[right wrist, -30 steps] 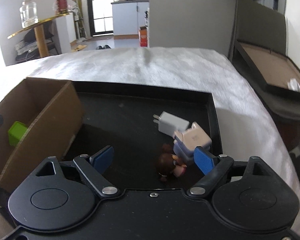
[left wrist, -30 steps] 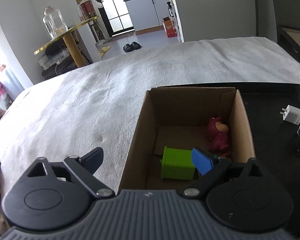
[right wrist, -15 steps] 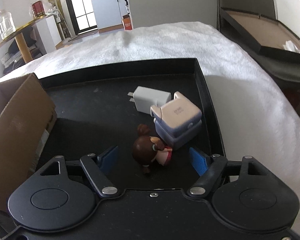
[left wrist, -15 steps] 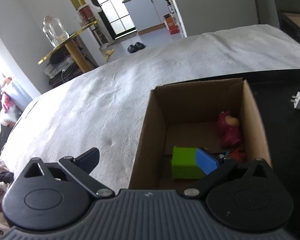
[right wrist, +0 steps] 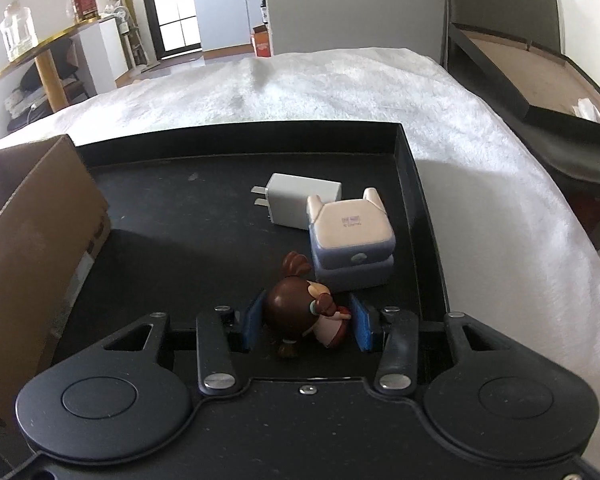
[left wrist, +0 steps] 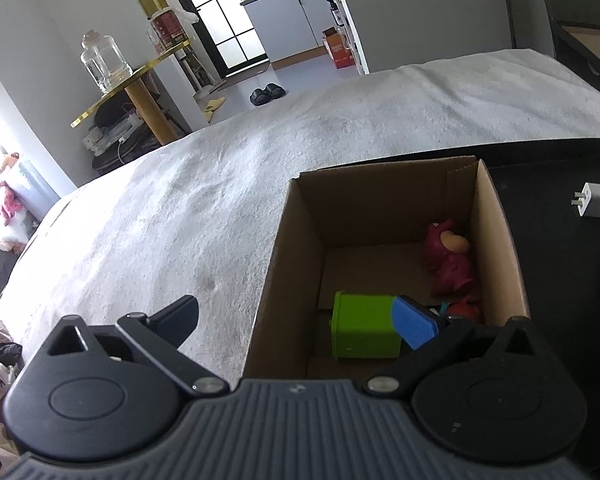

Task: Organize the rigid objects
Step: 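Carry the monkey figure with the right gripper into the box and release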

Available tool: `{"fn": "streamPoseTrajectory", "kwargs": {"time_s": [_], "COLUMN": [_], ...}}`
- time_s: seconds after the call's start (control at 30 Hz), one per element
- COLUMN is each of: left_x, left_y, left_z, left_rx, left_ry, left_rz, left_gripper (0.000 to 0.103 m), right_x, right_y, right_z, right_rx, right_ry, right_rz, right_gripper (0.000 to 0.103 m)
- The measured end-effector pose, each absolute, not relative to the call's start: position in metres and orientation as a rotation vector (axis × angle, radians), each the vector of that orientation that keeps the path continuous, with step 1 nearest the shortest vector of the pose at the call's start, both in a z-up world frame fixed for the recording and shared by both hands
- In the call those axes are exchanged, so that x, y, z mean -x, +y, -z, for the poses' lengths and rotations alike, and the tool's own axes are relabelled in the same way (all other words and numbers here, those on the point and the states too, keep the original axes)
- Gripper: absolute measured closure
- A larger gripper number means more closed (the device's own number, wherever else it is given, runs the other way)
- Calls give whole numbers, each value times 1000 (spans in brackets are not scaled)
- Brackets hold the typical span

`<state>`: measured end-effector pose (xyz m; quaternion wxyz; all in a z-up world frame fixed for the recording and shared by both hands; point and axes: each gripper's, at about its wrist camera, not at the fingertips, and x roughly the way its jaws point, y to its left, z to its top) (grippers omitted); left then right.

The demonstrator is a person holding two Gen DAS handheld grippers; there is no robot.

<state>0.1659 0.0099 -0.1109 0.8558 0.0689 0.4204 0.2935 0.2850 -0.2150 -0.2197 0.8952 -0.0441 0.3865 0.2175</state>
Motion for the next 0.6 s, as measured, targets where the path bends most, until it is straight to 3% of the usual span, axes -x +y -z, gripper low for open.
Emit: {"fn": "streamPoseTrajectory", "kwargs": {"time_s": [0.6], "left_x": [-144], "left_y": [32], "left_z": [100], "left_rx": [-18], "left_ry": [815], "left_rz": [-609], "left_gripper": [1], "right_x": [-260], "right_y": [-191], "right_z": [180], "right_rx": [211], "right_ry": [659], "right_rz": [-487], "right_gripper": [59]}}
